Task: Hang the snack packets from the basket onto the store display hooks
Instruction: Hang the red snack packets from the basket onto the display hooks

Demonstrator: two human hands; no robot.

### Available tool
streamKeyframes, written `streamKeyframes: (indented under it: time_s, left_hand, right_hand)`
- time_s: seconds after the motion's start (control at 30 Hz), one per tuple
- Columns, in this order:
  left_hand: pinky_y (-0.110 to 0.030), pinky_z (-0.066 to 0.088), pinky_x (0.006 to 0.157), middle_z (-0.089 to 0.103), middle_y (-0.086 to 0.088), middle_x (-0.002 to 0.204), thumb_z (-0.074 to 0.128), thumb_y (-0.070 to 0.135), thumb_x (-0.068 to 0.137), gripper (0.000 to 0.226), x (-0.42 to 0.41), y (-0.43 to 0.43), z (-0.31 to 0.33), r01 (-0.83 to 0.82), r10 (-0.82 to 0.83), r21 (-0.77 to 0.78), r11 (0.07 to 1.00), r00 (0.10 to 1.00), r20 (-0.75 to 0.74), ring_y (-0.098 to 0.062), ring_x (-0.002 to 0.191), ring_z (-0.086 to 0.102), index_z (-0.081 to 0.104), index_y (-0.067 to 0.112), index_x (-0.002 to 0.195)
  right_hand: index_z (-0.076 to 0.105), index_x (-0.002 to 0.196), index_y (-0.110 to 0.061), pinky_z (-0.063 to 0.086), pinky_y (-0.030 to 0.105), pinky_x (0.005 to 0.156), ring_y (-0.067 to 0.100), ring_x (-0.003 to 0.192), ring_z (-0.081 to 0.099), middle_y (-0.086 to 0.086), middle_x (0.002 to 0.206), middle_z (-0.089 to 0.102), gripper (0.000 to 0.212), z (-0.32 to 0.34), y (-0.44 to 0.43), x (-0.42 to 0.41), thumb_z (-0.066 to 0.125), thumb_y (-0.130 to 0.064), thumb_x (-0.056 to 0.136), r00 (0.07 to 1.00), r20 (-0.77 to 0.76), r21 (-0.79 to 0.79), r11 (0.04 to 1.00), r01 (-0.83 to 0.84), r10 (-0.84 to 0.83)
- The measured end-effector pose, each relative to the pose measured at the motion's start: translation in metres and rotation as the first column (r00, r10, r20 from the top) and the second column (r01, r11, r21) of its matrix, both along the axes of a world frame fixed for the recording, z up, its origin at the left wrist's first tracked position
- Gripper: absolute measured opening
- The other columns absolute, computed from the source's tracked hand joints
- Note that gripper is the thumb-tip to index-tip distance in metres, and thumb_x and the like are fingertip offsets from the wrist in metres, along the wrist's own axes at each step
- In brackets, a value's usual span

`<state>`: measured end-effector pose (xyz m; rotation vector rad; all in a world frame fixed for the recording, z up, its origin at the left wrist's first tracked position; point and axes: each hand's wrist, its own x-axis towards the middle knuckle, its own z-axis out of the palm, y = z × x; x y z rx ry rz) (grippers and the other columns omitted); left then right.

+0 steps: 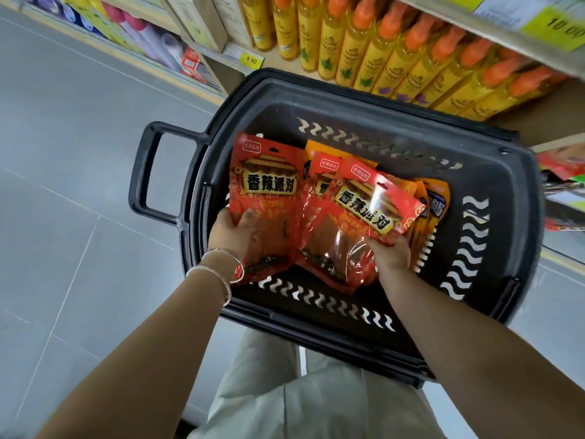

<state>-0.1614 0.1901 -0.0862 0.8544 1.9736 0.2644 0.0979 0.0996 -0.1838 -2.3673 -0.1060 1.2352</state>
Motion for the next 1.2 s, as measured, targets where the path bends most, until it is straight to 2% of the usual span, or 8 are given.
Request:
streamKeyframes:
  time_s: [0.27,0.37,0.5,0.67,0.8,0.9,1.03,1.2]
  left_hand:
    - [-0.029,0.047,0.065,0.060,0.001,0.080,0.058,0.025,0.085,0.009,0.004,-0.003,0.045,0.028,-0.034,0.063,0.998,0.996,0.084,-0.019,0.073,0.058,0.050,0.027,0.081]
    - [-0.026,0.041,0.071,0.059,-0.001,0.092,0.054,0.013,0.089,0.018,0.005,-0.012,0.066,0.018,-0.046,0.170,0.985,0.986,0.161,-0.021,0.081,0.057,0.053,0.018,0.106]
    - [-0.016,0.028,0.072,0.052,0.004,0.101,0.045,0.038,0.096,0.039,0.003,-0.029,0.102,0.116,-0.145,0.244,0.963,0.984,0.106,-0.010,0.077,0.049,0.050,0.020,0.130]
    - [-0.018,0.028,0.084,0.058,-0.003,0.115,0.041,0.044,0.096,0.045,-0.006,-0.070,0.150,0.139,-0.228,0.382,0.913,0.953,0.197,-0.023,0.114,0.052,0.053,0.015,0.129]
    - [-0.011,0.033,0.067,0.064,-0.010,0.104,0.044,0.039,0.096,0.041,0.004,-0.106,0.182,0.155,-0.313,0.487,0.859,0.913,0.262,-0.017,0.090,0.055,0.062,0.007,0.113]
    - [-0.008,0.038,0.064,0.066,-0.011,0.104,0.047,0.032,0.097,0.032,0.030,-0.136,0.200,0.197,-0.418,0.545,0.815,0.851,0.318,-0.020,0.096,0.059,0.064,0.007,0.106]
    - [-0.025,0.044,0.094,0.066,-0.003,0.107,0.054,0.023,0.094,0.015,0.074,-0.172,0.215,0.346,-0.599,0.572,0.744,0.725,0.340,-0.019,0.102,0.060,0.064,0.016,0.103]
    - [-0.015,0.038,0.064,0.063,0.006,0.080,0.060,0.029,0.090,0.012,0.138,-0.219,0.210,0.544,-0.746,0.541,0.641,0.606,0.276,-0.003,0.066,0.058,0.059,0.022,0.081]
  right_hand:
    - [0.064,0.099,-0.021,0.049,0.031,0.084,0.018,0.086,0.064,0.000,0.094,0.068,0.024,0.075,0.011,0.009,0.074,-0.021,0.078,0.980,-0.120,0.235,0.963,-0.129,0.161]
    - [0.060,0.074,-0.028,0.039,0.019,0.072,0.000,0.069,0.053,-0.012,0.073,0.059,0.023,0.111,0.011,0.002,0.061,-0.047,0.087,0.954,0.016,0.283,0.914,-0.293,0.301]
    - [0.060,0.074,-0.017,0.037,0.026,0.071,0.017,0.075,0.055,-0.001,0.073,0.059,0.037,0.156,-0.017,-0.009,0.048,-0.045,0.093,0.875,0.244,0.312,0.820,-0.480,0.419]
    - [0.064,0.114,-0.008,0.035,0.016,0.078,0.013,0.097,0.056,0.003,0.100,0.065,0.031,0.218,-0.086,-0.024,0.051,-0.030,0.096,0.861,0.476,0.473,0.773,-0.423,0.180]
    - [0.063,0.115,-0.010,0.034,0.007,0.073,0.011,0.096,0.055,-0.003,0.100,0.062,0.027,0.256,-0.157,-0.029,0.052,-0.026,0.096,0.867,0.492,0.576,0.776,-0.258,-0.077]
    - [0.064,0.108,-0.012,0.034,0.015,0.075,0.013,0.095,0.056,-0.003,0.099,0.062,0.022,0.272,-0.218,-0.025,0.052,-0.025,0.096,0.850,0.489,0.594,0.789,-0.158,-0.198]
    - [0.063,0.100,-0.018,0.040,0.025,0.081,0.018,0.094,0.058,0.001,0.095,0.063,0.014,0.282,-0.295,-0.016,0.053,-0.026,0.095,0.801,0.469,0.621,0.784,0.001,-0.373]
    - [0.064,0.101,-0.016,0.049,0.037,0.084,0.021,0.091,0.062,0.008,0.096,0.067,0.015,0.265,-0.379,0.003,0.054,-0.025,0.095,0.755,0.350,0.622,0.740,0.256,-0.555]
